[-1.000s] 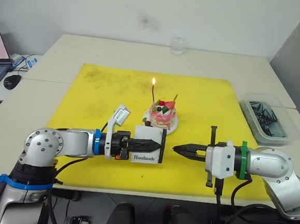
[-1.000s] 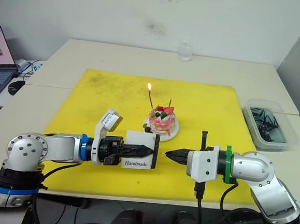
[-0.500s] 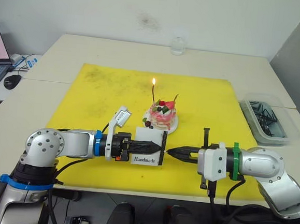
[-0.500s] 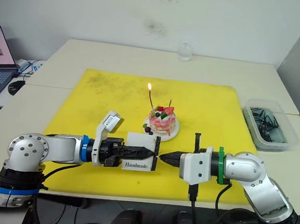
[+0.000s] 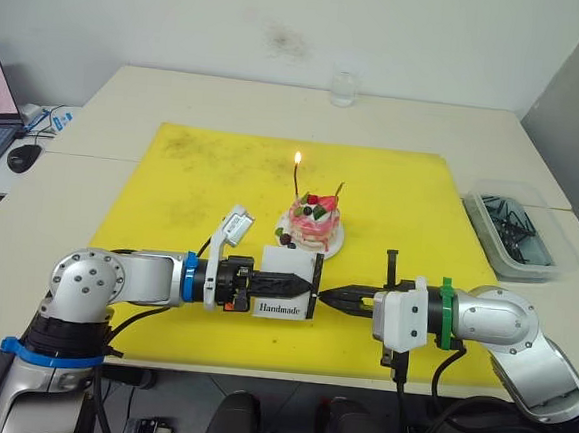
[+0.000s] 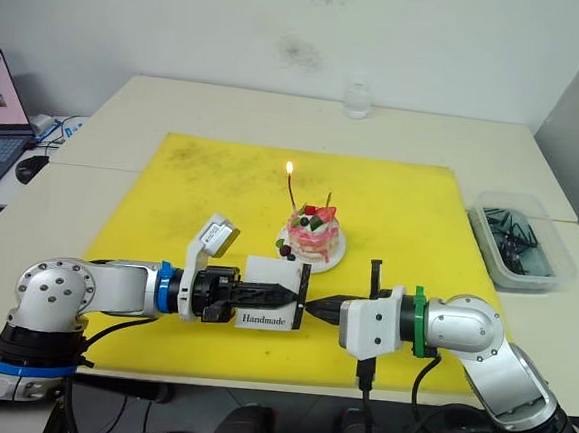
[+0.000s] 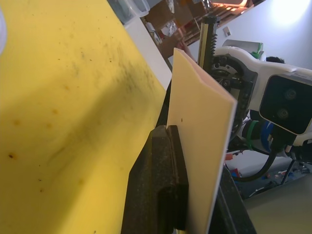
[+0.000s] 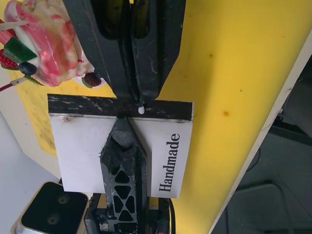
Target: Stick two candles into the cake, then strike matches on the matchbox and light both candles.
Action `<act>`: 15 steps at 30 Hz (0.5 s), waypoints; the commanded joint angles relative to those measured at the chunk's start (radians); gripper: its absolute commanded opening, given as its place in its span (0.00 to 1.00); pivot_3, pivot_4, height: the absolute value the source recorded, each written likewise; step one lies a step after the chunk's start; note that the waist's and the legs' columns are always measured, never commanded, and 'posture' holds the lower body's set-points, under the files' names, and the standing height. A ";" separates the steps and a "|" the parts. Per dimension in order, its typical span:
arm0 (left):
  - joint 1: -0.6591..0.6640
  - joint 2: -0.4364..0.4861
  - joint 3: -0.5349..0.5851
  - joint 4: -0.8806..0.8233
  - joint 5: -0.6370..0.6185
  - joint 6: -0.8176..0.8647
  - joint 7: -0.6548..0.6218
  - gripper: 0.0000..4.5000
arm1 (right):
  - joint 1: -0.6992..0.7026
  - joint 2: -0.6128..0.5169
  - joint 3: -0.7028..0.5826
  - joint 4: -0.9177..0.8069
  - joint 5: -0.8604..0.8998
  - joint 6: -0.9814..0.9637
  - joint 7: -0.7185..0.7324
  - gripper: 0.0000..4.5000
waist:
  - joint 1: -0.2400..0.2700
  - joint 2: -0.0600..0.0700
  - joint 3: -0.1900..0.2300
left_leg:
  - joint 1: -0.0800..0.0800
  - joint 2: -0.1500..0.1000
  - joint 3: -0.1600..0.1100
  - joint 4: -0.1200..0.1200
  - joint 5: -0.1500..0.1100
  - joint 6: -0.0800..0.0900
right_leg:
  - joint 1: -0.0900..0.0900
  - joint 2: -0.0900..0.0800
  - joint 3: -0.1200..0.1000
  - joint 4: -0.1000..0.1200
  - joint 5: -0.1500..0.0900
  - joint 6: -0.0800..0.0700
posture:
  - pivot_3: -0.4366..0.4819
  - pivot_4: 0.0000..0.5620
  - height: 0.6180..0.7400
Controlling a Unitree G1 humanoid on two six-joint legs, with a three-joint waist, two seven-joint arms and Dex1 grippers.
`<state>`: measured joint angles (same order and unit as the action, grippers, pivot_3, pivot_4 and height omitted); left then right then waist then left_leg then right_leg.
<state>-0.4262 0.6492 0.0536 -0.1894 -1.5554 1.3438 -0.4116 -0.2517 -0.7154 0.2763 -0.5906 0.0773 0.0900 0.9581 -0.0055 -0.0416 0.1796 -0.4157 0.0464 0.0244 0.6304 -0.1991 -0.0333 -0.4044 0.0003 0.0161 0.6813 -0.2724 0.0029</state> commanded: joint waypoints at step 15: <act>-0.039 -0.064 -0.009 -0.026 -0.189 -0.057 0.096 0.00 | 0.011 0.019 0.050 0.027 -0.080 -0.044 0.004 0.01 | 0.000 0.000 0.000 | 0.000 0.000 0.000 0.000 0.000 0.000 | 0.000 0.000 0.000 0.000 0.000 0.000 | 0.48 0.27 1.00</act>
<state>-0.4224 0.6200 0.0479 -0.1798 -1.6309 1.3227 -0.3061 -0.2491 -0.7005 0.2839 -0.5671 0.0134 0.0640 0.9562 -0.0050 -0.0416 0.1796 -0.4157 0.0464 0.0242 0.6304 -0.1991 -0.0334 -0.4044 0.0002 0.0161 0.6813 -0.2724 0.0030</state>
